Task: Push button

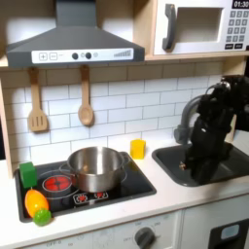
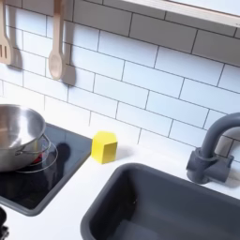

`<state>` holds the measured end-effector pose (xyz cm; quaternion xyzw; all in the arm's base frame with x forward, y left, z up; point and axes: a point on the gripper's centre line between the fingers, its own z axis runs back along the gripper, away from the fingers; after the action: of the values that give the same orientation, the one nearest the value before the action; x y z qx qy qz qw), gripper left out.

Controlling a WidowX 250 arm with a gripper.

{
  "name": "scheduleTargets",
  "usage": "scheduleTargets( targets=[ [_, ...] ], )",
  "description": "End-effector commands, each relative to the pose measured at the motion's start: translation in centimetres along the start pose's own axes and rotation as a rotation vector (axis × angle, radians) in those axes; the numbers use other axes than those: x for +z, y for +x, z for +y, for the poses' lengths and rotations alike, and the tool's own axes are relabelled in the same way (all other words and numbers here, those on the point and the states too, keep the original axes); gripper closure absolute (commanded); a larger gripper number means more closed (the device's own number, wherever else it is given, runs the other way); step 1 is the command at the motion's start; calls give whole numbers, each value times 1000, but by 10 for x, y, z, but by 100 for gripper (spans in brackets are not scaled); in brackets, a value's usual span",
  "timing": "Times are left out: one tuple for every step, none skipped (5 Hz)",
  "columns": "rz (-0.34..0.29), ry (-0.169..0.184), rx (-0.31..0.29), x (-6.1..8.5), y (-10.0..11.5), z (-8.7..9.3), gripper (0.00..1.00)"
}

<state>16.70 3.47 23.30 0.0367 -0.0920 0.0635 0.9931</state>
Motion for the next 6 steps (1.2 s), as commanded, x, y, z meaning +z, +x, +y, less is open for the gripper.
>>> scheduleTargets(
  targets=[
    [-65, 10, 41, -4, 30, 8, 100],
    [-96, 4, 51, -1, 47, 9, 100],
    [-131, 3, 60, 6, 60, 11, 100],
    [-176, -13, 90, 17, 79, 17, 100],
    [-212, -30, 108, 28, 95, 20, 100],
    [-262, -41, 111, 40, 107, 23, 100]
  ],
)
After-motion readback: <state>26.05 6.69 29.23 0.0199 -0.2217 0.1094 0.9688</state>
